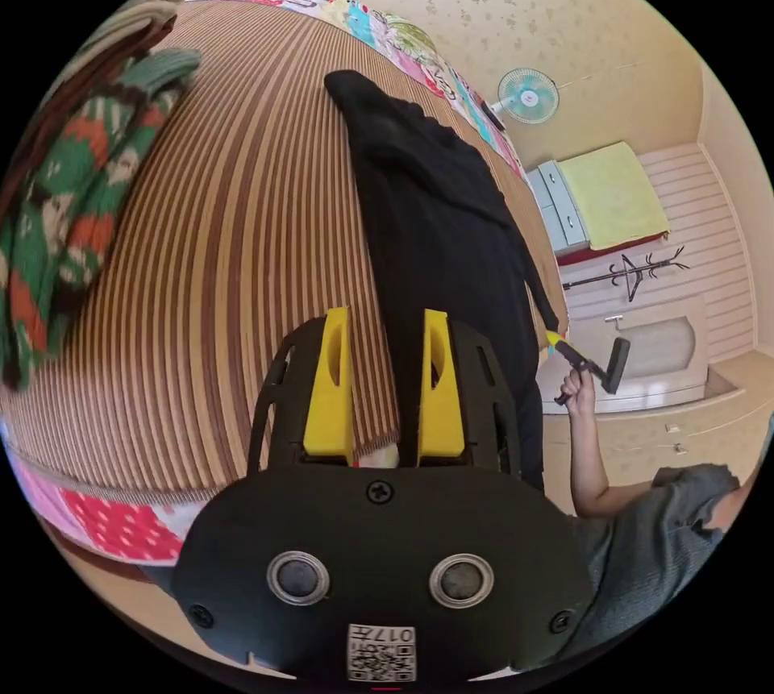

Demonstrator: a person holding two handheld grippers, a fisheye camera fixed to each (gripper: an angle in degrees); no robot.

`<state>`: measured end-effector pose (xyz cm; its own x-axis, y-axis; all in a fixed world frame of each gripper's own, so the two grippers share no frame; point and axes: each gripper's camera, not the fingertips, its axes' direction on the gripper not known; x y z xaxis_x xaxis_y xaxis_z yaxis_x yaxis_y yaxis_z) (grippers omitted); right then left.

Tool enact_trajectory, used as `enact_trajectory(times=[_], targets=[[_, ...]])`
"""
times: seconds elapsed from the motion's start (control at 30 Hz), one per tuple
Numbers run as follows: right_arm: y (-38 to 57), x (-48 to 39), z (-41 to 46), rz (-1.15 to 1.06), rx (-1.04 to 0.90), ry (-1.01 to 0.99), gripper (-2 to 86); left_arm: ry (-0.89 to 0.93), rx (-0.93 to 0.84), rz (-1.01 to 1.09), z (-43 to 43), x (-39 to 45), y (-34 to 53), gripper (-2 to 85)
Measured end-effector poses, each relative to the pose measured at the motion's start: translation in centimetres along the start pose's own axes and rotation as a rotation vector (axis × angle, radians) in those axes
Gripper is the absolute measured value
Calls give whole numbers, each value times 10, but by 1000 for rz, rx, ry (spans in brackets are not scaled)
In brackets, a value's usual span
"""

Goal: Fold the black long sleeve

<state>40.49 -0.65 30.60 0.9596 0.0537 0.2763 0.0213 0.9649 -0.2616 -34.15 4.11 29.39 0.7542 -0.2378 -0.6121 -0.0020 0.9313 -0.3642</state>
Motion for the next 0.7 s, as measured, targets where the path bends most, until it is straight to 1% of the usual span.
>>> enact_trajectory(times=[0.03,0.1,0.13,0.17,0.2,0.23,0.3,0.37,0.4,0.43,0.47,0.53,0.6,0.67,0.7], targets=[[3,6,5,19,-37,15,114,23,7,-7,4,8,26,122],[6,16,20,67,-132,0,118,37,29,-20,13,19,52,120],[8,21,27,95,-152,-20,118,-2,30,-14,20,25,60,121],[11,21,25,103,-127,-17,116,-28,27,-13,24,28,61,118],[12,21,25,103,-129,-8,115,-93,20,-28,27,31,62,112],[13,21,25,102,-140,21,107,-138,-24,-24,27,34,58,80],[14,22,23,101,-174,-40,73,-91,-63,35,18,37,54,51],[24,29,18,144,-186,-103,46,-87,-25,95,1,40,60,42],[28,31,17,149,-188,-137,44,-121,-27,126,-8,42,67,41],[38,33,18,165,-203,-214,41,-176,-39,132,-16,41,74,40],[49,35,20,179,-223,-295,39,-201,-42,130,-19,40,78,40],[67,41,22,231,-248,-380,37,-257,-32,93,-30,31,94,41],[80,59,15,315,-206,-404,37,-241,17,65,-40,24,107,47],[87,102,-9,475,-25,-420,38,-216,75,-2,-53,16,118,50],[89,115,-15,529,21,-430,42,-199,117,-38,-61,12,124,51]])
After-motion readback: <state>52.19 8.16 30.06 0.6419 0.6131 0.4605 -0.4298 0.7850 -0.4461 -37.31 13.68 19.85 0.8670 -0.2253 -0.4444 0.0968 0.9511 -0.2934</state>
